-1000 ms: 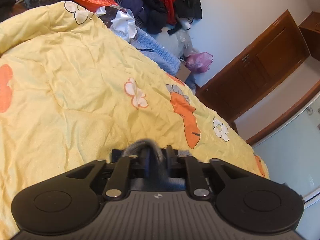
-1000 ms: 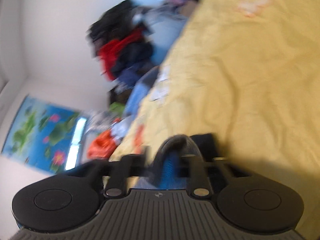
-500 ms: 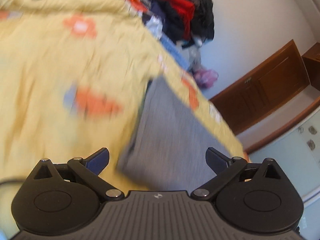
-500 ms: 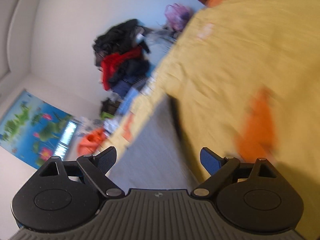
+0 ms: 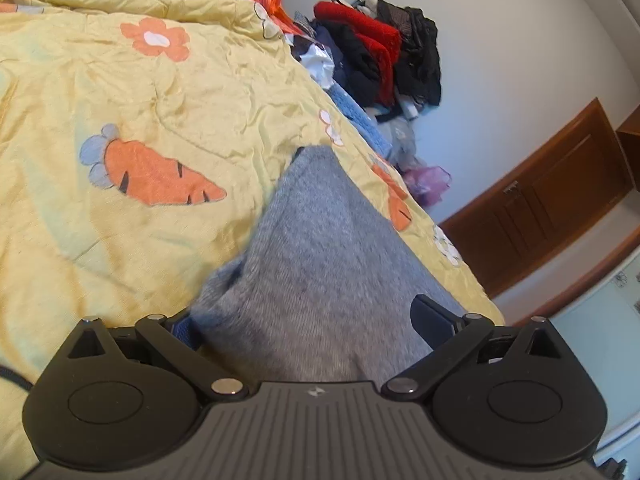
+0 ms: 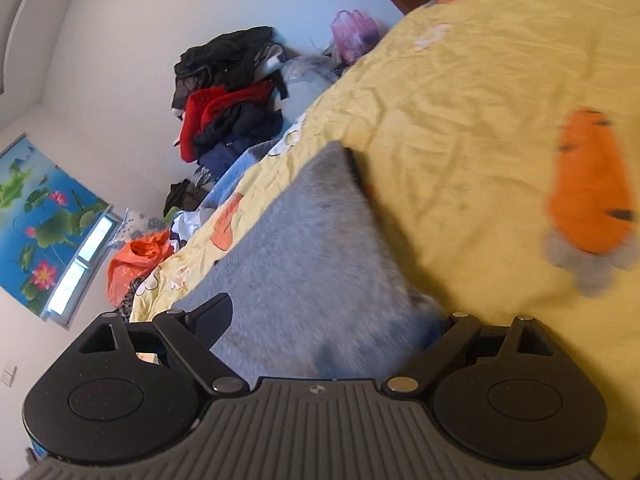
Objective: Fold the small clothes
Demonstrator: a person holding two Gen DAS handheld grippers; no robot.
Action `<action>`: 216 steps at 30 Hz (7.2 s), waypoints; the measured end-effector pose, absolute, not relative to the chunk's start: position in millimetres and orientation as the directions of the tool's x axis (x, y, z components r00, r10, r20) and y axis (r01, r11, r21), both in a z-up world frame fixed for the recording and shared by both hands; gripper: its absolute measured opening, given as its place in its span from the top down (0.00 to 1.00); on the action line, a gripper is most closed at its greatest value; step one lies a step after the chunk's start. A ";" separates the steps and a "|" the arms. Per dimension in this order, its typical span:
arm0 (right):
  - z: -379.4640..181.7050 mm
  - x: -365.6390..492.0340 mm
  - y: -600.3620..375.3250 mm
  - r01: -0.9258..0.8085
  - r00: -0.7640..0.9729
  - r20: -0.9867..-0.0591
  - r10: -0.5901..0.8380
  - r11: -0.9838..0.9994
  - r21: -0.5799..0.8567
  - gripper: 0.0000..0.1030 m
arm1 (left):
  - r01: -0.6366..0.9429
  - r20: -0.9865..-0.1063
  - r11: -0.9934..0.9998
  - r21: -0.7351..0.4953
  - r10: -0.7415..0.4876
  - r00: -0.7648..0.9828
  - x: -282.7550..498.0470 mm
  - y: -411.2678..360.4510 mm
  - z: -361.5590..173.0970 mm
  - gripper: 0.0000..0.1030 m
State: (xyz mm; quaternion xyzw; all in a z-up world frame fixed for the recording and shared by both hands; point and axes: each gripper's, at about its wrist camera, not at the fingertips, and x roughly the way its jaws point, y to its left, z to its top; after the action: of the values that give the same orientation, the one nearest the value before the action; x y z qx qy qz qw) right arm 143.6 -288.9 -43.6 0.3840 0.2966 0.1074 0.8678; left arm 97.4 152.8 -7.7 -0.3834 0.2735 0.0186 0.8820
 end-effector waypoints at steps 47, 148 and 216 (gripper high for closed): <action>16.3 124.6 -256.2 -0.096 0.770 -0.498 0.399 0.844 0.528 0.19 | 0.040 -0.499 0.968 0.246 0.091 0.862 104.7 41.9 35.6 0.15; -2.9 236.2 97.8 -0.758 0.389 -0.667 0.635 0.632 0.160 0.79 | 0.012 -0.574 0.991 -0.134 -0.087 0.814 -14.1 95.2 -17.6 0.00; -15.2 145.5 -196.7 -0.286 0.741 -0.585 0.328 0.944 0.166 0.01 | -0.342 -0.594 0.828 -0.445 0.014 0.805 -72.8 133.9 8.4 0.95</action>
State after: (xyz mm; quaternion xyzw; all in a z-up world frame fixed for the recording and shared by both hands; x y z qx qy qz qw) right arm 145.5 -196.7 -15.2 0.0327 0.3196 0.1647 0.9326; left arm -72.8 133.9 8.4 -0.2765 0.2969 0.0978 0.9088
